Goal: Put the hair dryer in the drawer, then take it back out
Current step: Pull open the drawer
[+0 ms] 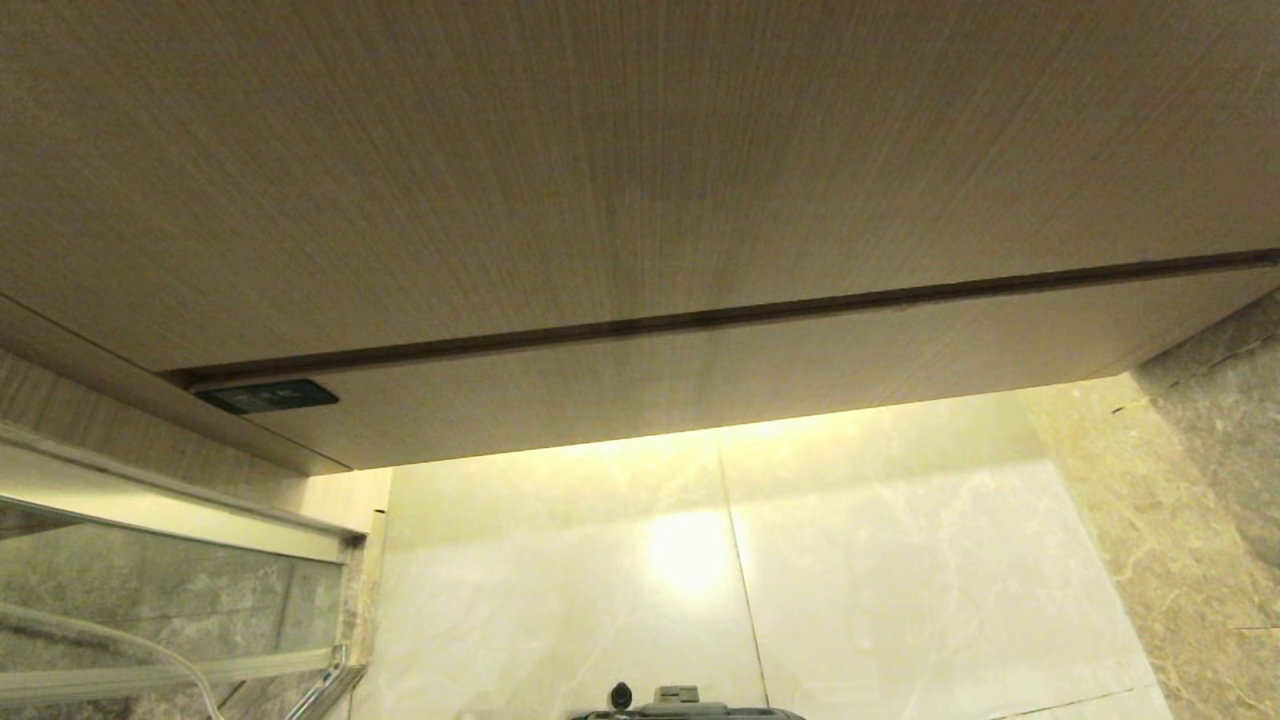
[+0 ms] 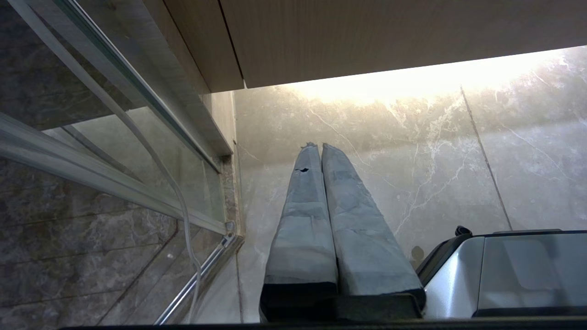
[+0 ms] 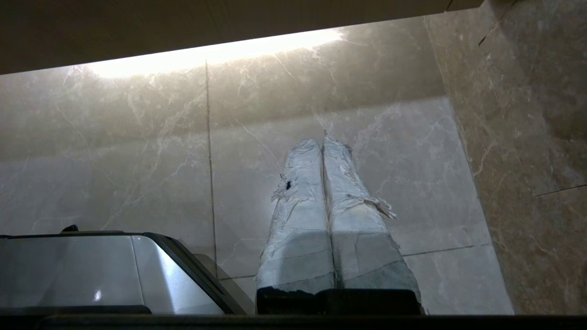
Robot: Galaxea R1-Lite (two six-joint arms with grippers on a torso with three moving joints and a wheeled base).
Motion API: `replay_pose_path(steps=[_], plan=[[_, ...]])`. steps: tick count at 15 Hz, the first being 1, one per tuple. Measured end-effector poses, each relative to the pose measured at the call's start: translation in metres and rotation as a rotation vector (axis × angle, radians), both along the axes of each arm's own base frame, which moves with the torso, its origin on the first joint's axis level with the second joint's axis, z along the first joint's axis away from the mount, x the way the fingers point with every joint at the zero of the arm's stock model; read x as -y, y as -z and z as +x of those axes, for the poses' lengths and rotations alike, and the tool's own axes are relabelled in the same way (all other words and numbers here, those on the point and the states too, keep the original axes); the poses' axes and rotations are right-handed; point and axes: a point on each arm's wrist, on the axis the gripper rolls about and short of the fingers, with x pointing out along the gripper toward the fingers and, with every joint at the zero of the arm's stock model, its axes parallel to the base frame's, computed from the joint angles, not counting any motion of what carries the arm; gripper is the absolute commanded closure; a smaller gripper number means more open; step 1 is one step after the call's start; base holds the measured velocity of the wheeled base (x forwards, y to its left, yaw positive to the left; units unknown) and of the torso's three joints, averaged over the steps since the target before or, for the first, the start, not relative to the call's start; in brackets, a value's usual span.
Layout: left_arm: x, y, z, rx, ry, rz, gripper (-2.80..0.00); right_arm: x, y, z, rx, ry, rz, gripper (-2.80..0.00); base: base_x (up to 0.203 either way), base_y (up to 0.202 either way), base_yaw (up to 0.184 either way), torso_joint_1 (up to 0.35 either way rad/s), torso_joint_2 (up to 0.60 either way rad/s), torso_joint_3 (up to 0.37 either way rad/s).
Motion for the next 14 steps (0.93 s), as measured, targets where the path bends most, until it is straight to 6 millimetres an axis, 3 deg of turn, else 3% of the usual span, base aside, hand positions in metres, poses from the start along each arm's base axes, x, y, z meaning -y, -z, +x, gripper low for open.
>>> replay_pose_path(steps=[8,10,14], plan=[[0.0,0.0,0.0,0.0,0.0,0.0,0.0,0.0,-0.003,-0.001,-0.002,-0.009,-0.05,0.0,0.0,0.0,0.0,0.0,0.0,0.0],[0.0,0.0,0.0,0.0,0.0,0.0,0.0,0.0,-0.036,-0.012,0.061,-0.01,-0.05,0.0,0.0,0.0,0.0,0.0,0.0,0.0],[0.0,0.0,0.0,0.0,0.0,0.0,0.0,-0.001,-0.143,-0.053,0.11,-0.032,-0.057,0.0,0.0,0.0,0.0,0.0,0.0,0.0]])
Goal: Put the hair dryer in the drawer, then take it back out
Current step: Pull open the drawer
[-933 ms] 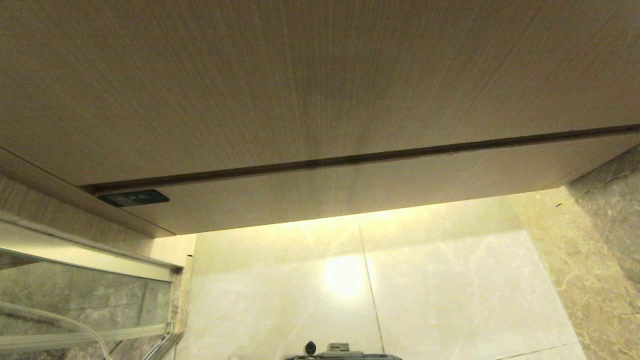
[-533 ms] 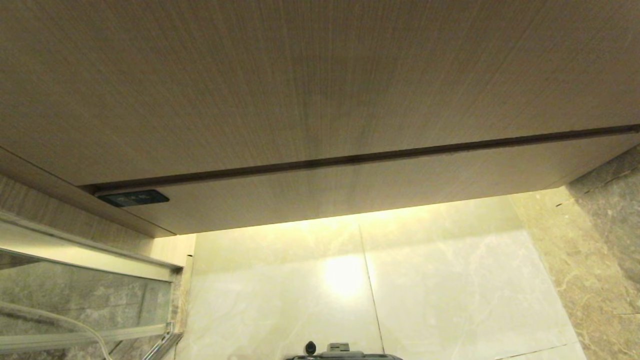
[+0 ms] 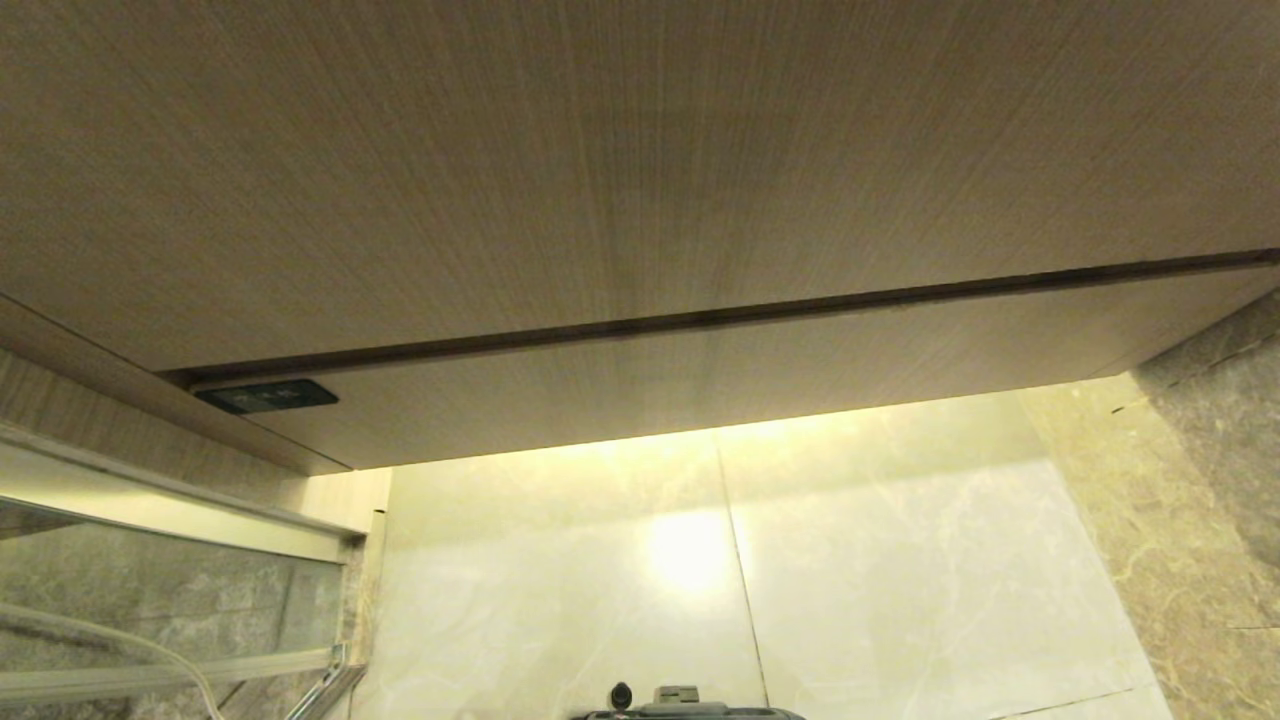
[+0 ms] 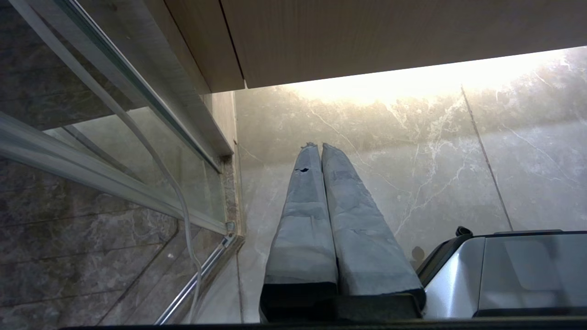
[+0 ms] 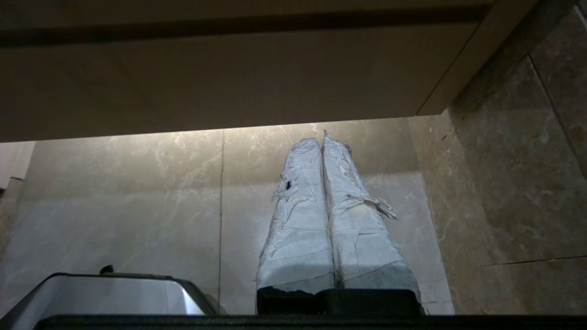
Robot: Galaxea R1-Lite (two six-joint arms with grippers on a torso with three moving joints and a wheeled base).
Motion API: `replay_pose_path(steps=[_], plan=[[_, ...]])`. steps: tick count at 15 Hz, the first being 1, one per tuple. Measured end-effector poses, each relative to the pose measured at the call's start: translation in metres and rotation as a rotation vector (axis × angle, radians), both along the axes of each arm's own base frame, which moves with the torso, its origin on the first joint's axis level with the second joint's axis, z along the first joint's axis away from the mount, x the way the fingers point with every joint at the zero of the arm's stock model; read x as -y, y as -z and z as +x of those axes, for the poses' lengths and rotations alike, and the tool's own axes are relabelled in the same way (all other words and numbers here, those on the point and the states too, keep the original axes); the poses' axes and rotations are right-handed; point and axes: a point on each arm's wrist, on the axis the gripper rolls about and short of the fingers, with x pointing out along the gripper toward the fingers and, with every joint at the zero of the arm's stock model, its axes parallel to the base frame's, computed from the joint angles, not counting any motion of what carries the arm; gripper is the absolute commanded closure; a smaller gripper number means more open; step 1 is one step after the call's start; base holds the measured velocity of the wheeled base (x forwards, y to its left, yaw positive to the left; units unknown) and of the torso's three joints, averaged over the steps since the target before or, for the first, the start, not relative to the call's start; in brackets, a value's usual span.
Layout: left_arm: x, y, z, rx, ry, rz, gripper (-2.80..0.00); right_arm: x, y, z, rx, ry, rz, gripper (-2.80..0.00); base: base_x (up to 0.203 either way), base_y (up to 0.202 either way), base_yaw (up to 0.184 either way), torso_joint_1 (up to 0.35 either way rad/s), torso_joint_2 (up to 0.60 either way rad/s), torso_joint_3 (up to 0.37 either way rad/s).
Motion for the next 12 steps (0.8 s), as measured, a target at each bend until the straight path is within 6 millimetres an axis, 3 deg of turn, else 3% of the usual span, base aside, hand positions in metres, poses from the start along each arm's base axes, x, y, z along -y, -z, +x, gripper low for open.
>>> replay_pose_path(steps=[2,4,6,9,10,12], plan=[[0.0,0.0,0.0,0.0,0.0,0.0,0.0,-0.001,-0.04,-0.005,-0.128,-0.066,-0.006,0.0,0.0,0.0,0.0,0.0,0.0,0.0],[0.0,0.0,0.0,0.0,0.0,0.0,0.0,-0.003,-0.056,0.012,-0.358,-0.194,0.0,0.0,0.0,0.0,0.0,0.0,0.0,0.0],[0.0,0.0,0.0,0.0,0.0,0.0,0.0,-0.005,-0.065,0.043,-0.548,-0.289,-0.017,0.0,0.0,0.0,0.0,0.0,0.0,0.0],[0.0,0.0,0.0,0.0,0.0,0.0,0.0,-0.009,-0.072,0.106,-0.749,-0.402,-0.11,0.0,0.0,0.0,0.0,0.0,0.0,0.0],[0.0,0.0,0.0,0.0,0.0,0.0,0.0,-0.011,-0.072,0.126,-0.794,-0.448,-0.139,-2.8,0.0,0.0,0.0,0.0,0.0,0.0],[0.0,0.0,0.0,0.0,0.0,0.0,0.0,-0.016,-0.07,0.166,-0.875,-0.523,-0.17,-2.8,0.0,0.0,0.0,0.0,0.0,0.0]])
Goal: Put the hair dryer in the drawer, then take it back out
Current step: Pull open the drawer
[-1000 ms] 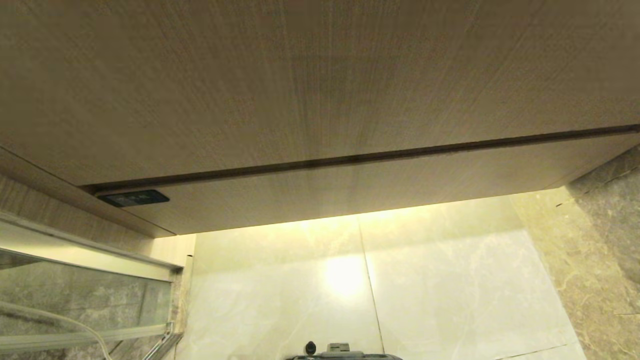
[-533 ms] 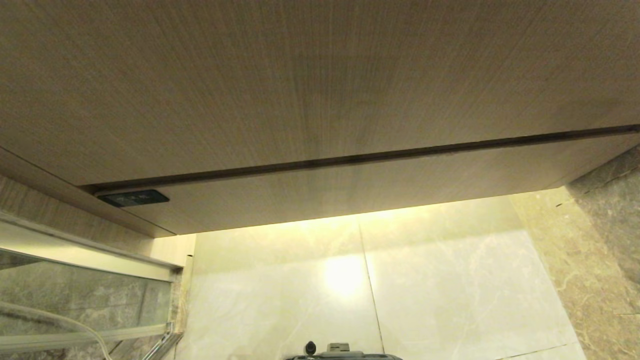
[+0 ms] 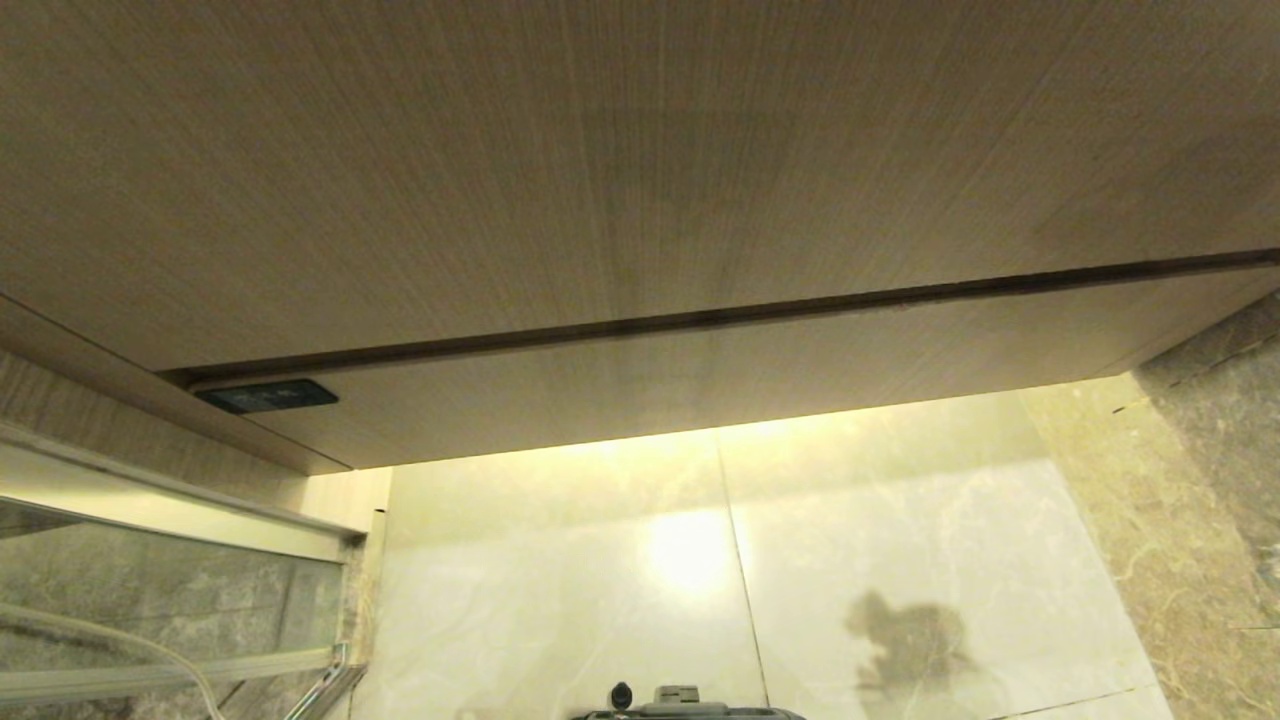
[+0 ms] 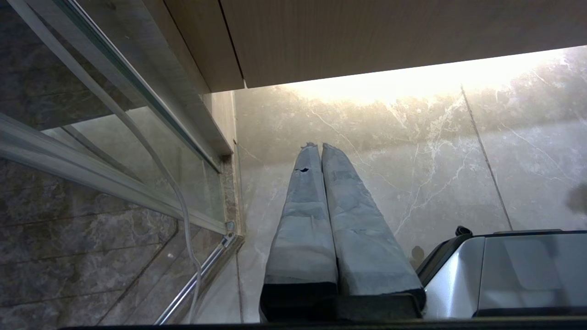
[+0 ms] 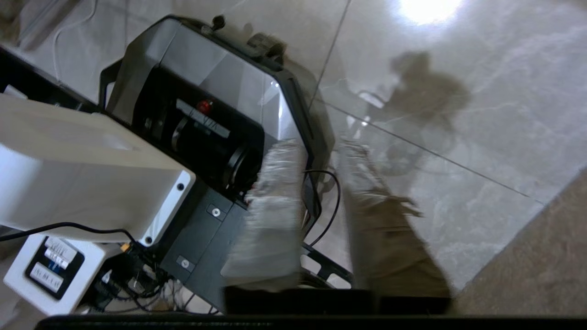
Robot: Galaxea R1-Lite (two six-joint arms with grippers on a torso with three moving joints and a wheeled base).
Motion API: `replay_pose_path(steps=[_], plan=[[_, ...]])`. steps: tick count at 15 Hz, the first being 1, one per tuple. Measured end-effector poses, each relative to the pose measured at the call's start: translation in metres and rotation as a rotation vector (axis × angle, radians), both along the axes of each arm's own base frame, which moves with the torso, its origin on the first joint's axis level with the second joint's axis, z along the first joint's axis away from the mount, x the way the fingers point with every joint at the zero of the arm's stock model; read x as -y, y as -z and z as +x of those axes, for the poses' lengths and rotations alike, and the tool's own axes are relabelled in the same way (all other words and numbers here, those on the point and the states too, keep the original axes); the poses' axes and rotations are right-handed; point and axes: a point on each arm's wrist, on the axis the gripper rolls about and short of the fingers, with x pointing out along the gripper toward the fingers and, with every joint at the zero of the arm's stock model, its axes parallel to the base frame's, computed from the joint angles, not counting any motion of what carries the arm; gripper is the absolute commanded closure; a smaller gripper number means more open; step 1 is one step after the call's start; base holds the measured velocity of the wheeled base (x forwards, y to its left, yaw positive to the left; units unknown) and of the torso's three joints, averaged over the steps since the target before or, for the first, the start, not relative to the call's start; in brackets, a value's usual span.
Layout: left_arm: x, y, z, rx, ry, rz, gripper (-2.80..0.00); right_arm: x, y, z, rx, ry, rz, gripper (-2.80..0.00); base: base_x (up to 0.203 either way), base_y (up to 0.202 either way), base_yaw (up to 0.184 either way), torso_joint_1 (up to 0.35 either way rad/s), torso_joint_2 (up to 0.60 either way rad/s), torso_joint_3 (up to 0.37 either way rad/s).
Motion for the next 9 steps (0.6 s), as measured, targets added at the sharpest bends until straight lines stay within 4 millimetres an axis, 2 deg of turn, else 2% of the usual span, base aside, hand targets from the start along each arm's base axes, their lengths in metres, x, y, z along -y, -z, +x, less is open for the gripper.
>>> replay_pose_path(steps=[3,5,9], plan=[[0.0,0.0,0.0,0.0,0.0,0.0,0.0,-0.013,-0.002,0.052,-0.063,-0.101,-0.013,-2.8,0.0,0.0,0.0,0.0,0.0,0.0],[0.0,0.0,0.0,0.0,0.0,0.0,0.0,-0.022,0.001,0.076,-0.038,-0.218,-0.097,-2.8,0.0,0.0,0.0,0.0,0.0,0.0],[0.0,0.0,0.0,0.0,0.0,0.0,0.0,-0.028,0.021,0.091,0.077,-0.557,-0.32,-2.8,0.0,0.0,0.0,0.0,0.0,0.0]])
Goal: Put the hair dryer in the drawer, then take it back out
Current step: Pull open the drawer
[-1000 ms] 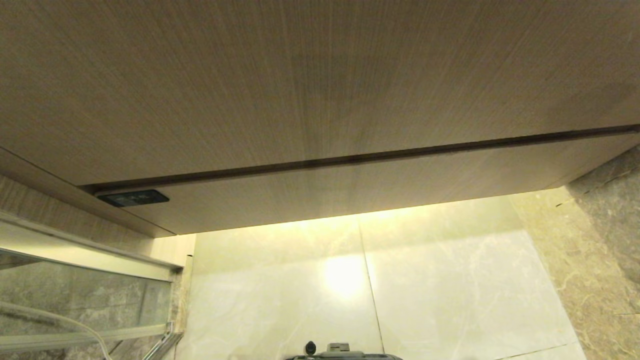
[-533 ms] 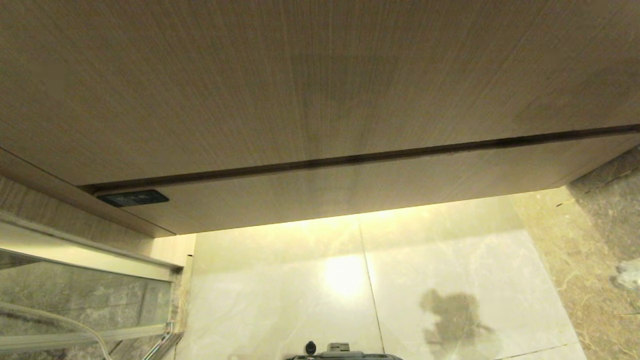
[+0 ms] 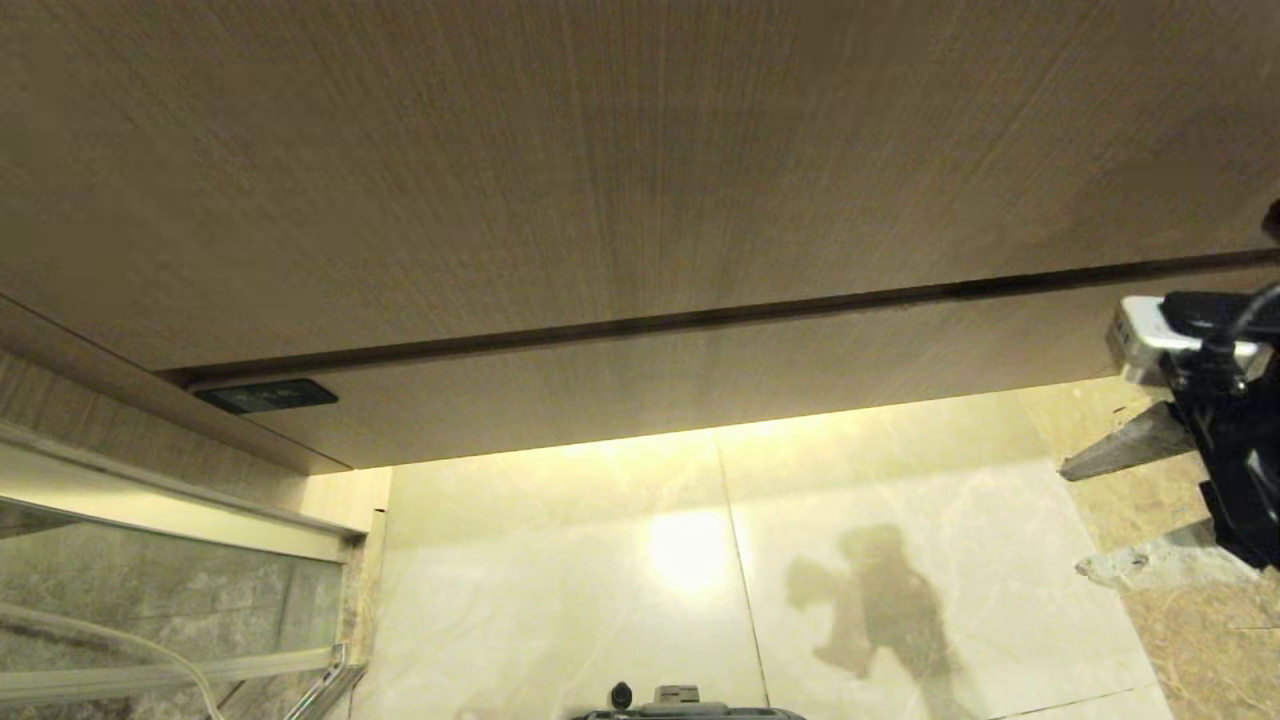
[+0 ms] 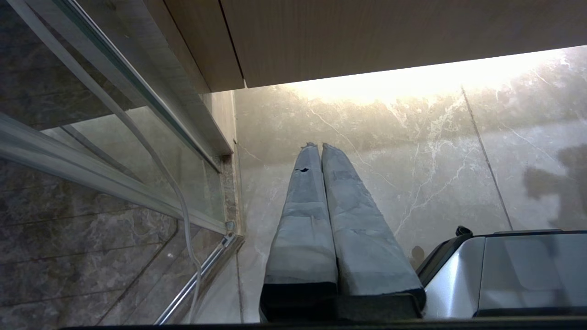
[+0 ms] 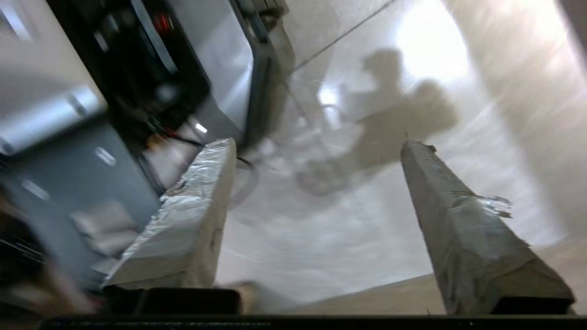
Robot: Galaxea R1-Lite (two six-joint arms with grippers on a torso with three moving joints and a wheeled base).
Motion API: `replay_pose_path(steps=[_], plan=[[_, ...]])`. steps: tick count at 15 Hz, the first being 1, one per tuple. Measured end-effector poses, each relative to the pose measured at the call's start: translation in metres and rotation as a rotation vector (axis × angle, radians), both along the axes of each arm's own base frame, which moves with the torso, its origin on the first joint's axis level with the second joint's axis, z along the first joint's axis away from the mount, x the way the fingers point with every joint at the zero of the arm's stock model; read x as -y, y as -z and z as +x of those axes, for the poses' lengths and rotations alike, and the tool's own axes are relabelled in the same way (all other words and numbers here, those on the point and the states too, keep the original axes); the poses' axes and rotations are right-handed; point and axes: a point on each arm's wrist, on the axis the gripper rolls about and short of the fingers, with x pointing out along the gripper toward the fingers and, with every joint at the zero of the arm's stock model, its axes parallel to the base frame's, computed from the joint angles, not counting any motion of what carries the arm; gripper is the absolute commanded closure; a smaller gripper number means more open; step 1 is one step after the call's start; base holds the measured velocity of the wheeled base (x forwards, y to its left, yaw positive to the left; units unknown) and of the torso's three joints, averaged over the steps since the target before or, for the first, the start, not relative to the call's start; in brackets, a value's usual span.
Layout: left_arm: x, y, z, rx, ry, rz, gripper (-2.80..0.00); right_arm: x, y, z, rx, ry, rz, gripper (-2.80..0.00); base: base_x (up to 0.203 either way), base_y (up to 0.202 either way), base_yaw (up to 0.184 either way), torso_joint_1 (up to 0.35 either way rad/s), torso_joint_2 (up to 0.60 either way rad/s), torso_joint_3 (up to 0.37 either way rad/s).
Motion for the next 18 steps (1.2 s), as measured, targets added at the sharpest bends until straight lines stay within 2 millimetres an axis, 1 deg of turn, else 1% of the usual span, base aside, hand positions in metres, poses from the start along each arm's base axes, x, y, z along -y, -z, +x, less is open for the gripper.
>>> replay_pose_path(steps=[1,2,3,4,6,8,10,12,13,15,18], plan=[[0.0,0.0,0.0,0.0,0.0,0.0,0.0,0.0,0.005,0.002,0.054,-0.085,-0.042,-2.8,0.0,0.0,0.0,0.0,0.0,0.0],[0.0,0.0,0.0,0.0,0.0,0.0,0.0,0.0,0.008,0.007,0.144,-0.155,-0.085,-2.8,0.0,0.0,0.0,0.0,0.0,0.0],[0.0,0.0,0.0,0.0,0.0,0.0,0.0,0.0,0.011,0.013,0.241,-0.185,-0.128,-2.8,0.0,0.0,0.0,0.0,0.0,0.0],[0.0,0.0,0.0,0.0,0.0,0.0,0.0,0.0,0.014,0.021,0.332,-0.178,-0.168,-2.8,0.0,0.0,0.0,0.0,0.0,0.0],[0.0,0.0,0.0,0.0,0.0,0.0,0.0,0.0,0.023,0.034,0.5,-0.109,-0.242,-2.8,0.0,0.0,0.0,0.0,0.0,0.0],[0.0,0.0,0.0,0.0,0.0,0.0,0.0,0.0,0.03,0.042,0.618,-0.065,-0.262,-2.8,0.0,0.0,0.0,0.0,0.0,0.0],[0.0,0.0,0.0,0.0,0.0,0.0,0.0,-0.001,0.032,0.044,0.68,-0.049,-0.249,-2.8,0.0,0.0,0.0,0.0,0.0,0.0],[0.0,0.0,0.0,-0.001,0.0,0.0,0.0,-0.001,0.039,0.045,0.728,-0.04,-0.216,-2.8,0.0,0.0,0.0,0.0,0.0,0.0],[0.0,0.0,0.0,-0.001,0.0,0.0,0.0,-0.001,0.041,0.044,0.752,-0.049,-0.19,-2.8,0.0,0.0,0.0,0.0,0.0,0.0],[0.0,0.0,0.0,-0.001,0.0,0.0,0.0,-0.002,0.048,0.039,0.746,-0.091,-0.144,-2.8,0.0,0.0,0.0,0.0,0.0,0.0],[0.0,0.0,0.0,0.0,0.0,0.0,0.0,-0.003,0.049,0.039,0.798,-0.138,-0.085,-2.8,0.0,0.0,0.0,0.0,0.0,0.0]])
